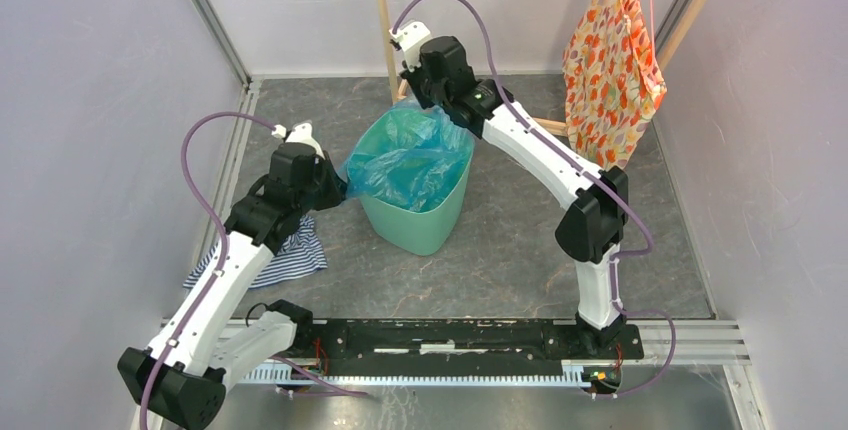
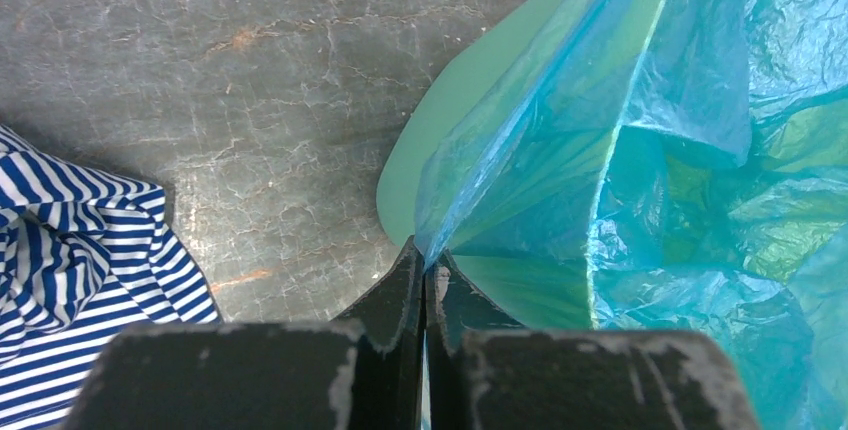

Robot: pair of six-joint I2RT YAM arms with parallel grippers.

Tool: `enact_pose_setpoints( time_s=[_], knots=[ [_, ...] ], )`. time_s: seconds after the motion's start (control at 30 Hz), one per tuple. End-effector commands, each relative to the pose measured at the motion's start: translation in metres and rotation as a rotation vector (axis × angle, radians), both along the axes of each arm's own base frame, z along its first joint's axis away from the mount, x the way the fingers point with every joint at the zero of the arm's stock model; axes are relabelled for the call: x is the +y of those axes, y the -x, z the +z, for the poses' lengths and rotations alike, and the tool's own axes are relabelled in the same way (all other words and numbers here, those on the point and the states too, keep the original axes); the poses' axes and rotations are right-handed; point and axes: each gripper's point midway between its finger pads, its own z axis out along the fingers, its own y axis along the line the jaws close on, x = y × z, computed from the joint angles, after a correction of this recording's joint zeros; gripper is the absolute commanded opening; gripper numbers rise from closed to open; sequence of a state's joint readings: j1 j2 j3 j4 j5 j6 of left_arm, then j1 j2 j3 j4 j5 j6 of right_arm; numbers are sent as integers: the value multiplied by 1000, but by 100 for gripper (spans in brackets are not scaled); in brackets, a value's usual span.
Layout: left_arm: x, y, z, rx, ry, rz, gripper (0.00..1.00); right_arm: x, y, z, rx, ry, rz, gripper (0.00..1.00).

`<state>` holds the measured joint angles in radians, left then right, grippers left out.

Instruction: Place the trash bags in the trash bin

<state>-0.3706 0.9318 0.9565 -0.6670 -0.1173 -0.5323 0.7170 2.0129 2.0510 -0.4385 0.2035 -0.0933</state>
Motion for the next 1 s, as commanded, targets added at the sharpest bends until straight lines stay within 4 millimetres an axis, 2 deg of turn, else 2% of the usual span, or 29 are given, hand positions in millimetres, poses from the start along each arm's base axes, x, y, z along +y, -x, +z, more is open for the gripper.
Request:
enact_pose_setpoints(
  time_s=[0.0, 0.07, 0.1, 0.27, 0.4, 0.5, 0.6, 0.83, 0.97],
  knots=[
    [-9, -3, 9, -58, 63, -29, 5, -9, 8, 31, -18, -55, -15, 5],
    [-12, -3, 10, -66, 73, -37, 6, -12, 12, 40, -21, -68, -15, 13],
    [-13, -3, 9, -68, 77, -43, 6, -13, 14, 44, -21, -76, -15, 20],
    [-15, -4, 6, -69, 84, -50, 7, -22, 28, 74, -39, -112, -12, 68],
    [-16, -5, 7, -75, 87, -52, 7, -34, 41, 102, -71, -147, -16, 84],
    [-16, -6, 7, -77, 89, -54, 8, -45, 50, 115, -85, -153, -31, 90],
    [-17, -6, 8, -79, 90, -55, 7, -56, 55, 120, -89, -145, -52, 94],
    [-16, -7, 7, -78, 88, -51, 7, -96, 70, 104, -38, -57, -170, 90],
    [-16, -7, 8, -80, 88, -51, 7, -106, 86, 94, 6, -78, -176, 84]
  ],
)
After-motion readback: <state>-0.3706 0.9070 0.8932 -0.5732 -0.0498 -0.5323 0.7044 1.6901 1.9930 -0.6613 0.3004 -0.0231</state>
